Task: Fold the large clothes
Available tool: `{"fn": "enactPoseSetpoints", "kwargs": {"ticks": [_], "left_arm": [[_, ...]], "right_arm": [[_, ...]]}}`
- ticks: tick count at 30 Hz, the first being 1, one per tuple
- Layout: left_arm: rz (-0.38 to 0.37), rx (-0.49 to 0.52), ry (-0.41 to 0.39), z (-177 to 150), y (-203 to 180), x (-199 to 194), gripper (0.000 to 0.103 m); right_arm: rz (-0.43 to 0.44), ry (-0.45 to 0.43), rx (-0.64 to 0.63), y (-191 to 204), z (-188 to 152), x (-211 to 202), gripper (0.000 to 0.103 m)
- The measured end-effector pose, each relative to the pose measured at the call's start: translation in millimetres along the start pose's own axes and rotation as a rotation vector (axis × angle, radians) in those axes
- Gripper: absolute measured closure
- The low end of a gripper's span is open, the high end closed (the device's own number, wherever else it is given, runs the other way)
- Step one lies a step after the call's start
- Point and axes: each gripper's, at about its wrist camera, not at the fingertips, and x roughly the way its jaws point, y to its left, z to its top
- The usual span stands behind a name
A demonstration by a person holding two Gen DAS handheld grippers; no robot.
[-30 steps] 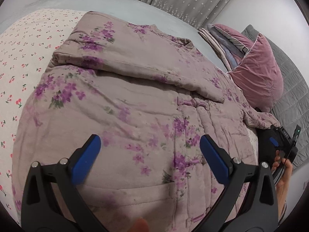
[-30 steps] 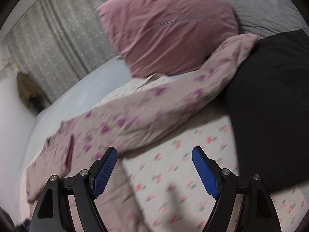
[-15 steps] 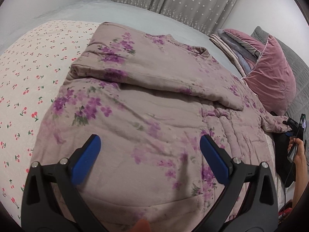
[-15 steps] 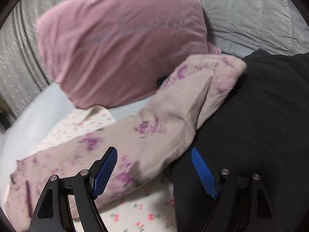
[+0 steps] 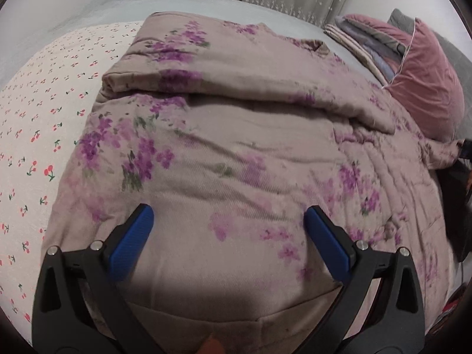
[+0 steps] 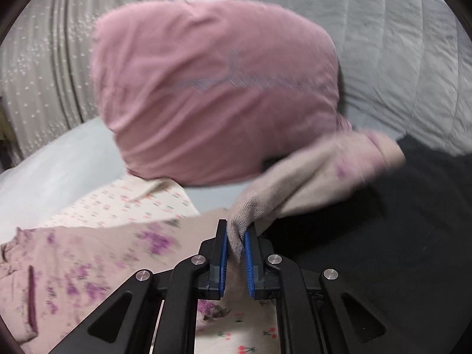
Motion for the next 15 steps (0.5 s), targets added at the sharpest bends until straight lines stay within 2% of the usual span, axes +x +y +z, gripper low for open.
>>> {"fn": "enactPoseSetpoints", "kwargs": {"ticks": [5,9,15], "left_arm": [[-0.056,-0.021,-0.011,-2,9,-4,0.001],[-0.052,-0.007,-0.001,3,7,-7,0.001],[-0.089,-0.063,-0.032,17,5,-23,0.001]], "right_arm": [[0.08,-0.09,-0.062,40,17,-52,0.094],[0.168,-0.129,-0.111,82,22,-91,0.094],[0.307,-0.177,-0.285,176,5,-148,0.094]]}}
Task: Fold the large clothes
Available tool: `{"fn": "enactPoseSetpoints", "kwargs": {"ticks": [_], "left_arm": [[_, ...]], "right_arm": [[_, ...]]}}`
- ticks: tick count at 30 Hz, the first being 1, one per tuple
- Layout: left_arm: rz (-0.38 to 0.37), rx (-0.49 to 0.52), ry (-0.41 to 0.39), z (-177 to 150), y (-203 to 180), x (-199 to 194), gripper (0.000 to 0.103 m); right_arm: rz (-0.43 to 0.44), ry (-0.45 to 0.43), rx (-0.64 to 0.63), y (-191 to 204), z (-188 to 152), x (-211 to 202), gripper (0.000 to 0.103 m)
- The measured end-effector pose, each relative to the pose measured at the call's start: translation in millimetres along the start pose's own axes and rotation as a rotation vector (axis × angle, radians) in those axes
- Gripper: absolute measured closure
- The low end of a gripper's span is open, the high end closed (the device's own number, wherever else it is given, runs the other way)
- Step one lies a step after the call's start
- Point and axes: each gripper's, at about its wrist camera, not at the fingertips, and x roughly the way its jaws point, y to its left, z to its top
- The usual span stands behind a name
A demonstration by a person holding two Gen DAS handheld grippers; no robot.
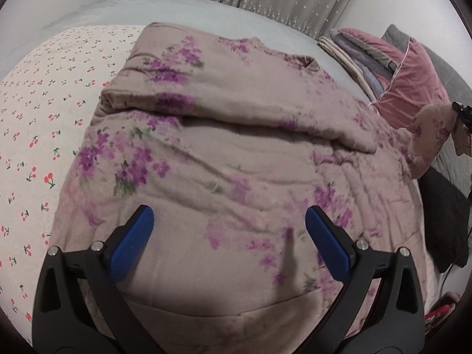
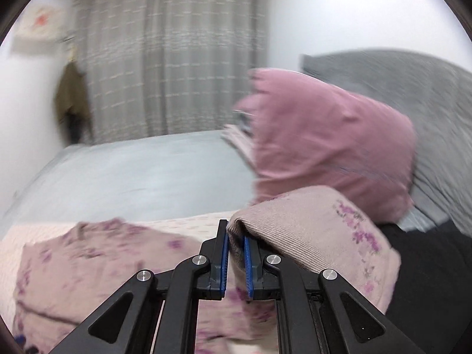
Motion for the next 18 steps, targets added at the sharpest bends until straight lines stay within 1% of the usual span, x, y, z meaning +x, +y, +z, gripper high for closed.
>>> {"fn": "enactPoseSetpoints", "kwargs": {"ticks": [2,4,5,6,8,11,12,14,17,18], "left_arm": [[-0.005,0.0,-0.017,2,-1,-5,0.001],[0.01,0.02,-0.038,4,-3,-11,0.001],[0.021,0.029,-0.046,5,-4,-13,0.001],[0.036,0.039,-0.055,6,-5,-14,0.001],[0.061,0.053,-0.073,8,-5,-19,0.001],[0.061,0.056,-0.089,10,-1,-24,0.001],[0.06,0.054,-0.089,10,0,-24,0.001],[0.06,0.04,-0.09,12,4,-25,0.001],[0.054,0.018,-0.088,13,7,-25,0.001],[0.05,0.016,-0.088,15,8,-25,0.001]], "right_arm": [[0.047,-0.003,-0.068,39,0,-6,0.094],[0.099,0.01,-0.125,74,-5,-8,0.094],[0.136,0.029,-0.154,94,-9,-7,0.094],[0.16,0.046,-0.172,105,-13,-6,0.094],[0.226,0.1,-0.217,142,-29,-1,0.094],[0.283,0.174,-0.283,182,-58,12,0.094],[0.292,0.195,-0.301,191,-68,15,0.094],[0.314,0.275,-0.348,210,-96,32,0.094],[0.343,0.38,-0.346,226,-134,53,0.093],[0.36,0.394,-0.339,227,-140,57,0.092]]}}
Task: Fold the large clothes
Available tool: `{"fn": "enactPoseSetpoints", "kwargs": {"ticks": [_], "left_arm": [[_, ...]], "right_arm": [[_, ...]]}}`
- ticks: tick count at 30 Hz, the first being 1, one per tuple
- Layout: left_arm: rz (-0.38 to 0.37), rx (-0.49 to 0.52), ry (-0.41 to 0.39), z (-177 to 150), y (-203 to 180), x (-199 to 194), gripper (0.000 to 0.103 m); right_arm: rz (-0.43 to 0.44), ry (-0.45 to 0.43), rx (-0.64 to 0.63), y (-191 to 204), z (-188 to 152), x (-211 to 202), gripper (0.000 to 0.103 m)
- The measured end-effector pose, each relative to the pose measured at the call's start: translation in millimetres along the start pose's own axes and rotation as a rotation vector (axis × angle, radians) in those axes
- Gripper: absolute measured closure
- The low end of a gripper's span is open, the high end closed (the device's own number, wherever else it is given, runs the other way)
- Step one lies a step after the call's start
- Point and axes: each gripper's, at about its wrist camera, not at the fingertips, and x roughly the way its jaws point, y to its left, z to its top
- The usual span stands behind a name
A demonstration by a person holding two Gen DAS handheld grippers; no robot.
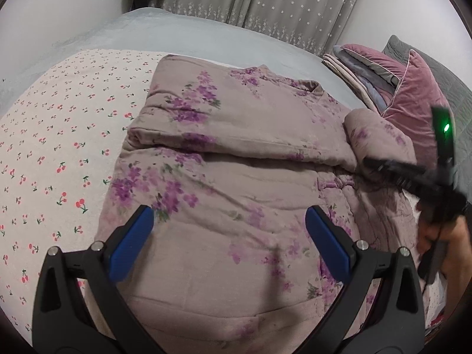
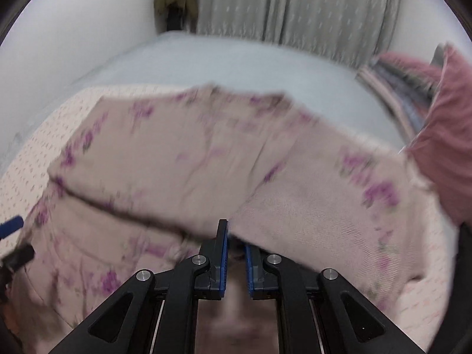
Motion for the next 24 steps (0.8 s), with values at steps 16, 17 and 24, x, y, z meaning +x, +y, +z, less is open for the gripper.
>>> {"fn": "enactPoseSetpoints", "kwargs": {"ticks": [16,17,24], "left_arm": [[-0.037,0.254,-0.029,16,-97,-3,0.001],[-0.042,0.292,-0.028,16,-112,1,0.001],[-0.069,0.57,-0.011,7,-219,45,0.001]], "right_arm": [[0.247,-0.131,0.336,-108,-90,-71,0.031],[0.248,-0.146,0.366,-121,-99,-75,0.031],[0.214,-0.19,0.564,-190,-134,-82,0.031]]}}
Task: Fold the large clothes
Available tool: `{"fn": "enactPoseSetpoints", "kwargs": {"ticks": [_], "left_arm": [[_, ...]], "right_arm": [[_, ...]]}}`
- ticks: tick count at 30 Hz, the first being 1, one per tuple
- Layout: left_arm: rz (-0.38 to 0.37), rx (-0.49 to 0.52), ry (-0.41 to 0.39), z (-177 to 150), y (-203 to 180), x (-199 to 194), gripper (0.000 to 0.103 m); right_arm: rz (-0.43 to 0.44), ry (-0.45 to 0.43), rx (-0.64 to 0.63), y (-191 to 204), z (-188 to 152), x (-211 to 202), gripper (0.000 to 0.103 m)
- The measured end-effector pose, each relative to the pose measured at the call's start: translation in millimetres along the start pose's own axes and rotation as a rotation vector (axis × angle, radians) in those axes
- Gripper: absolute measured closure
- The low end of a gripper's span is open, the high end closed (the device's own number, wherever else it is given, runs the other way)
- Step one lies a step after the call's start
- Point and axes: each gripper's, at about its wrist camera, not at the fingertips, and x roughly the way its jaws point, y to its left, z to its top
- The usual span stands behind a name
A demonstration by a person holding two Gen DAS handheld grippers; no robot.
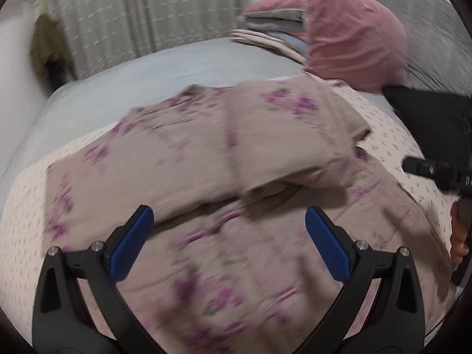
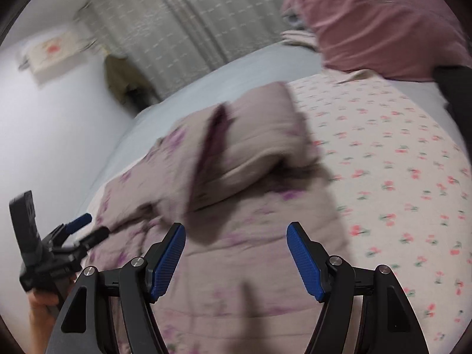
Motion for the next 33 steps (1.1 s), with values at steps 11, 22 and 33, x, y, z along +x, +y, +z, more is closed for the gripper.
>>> {"fn": "enactPoseSetpoints", "kwargs": {"ticks": [11,22,33], "left_arm": [[0.057,0.233,-0.019,23,-90,51,0.019],[-0.105,-0.43,-0.208,26,96,-38,0.081],[-0.185,-0.75,-0.1,-59,201,3,0.021]], "right_arm": [[-0.025,-0.006,0.057,-34,0,-6,0.031],[-0.083,-0.02,0.021,-32,-2,-10,0.031],[-0.116,0.006,-0.002,-32,-4,3,0.031]]}}
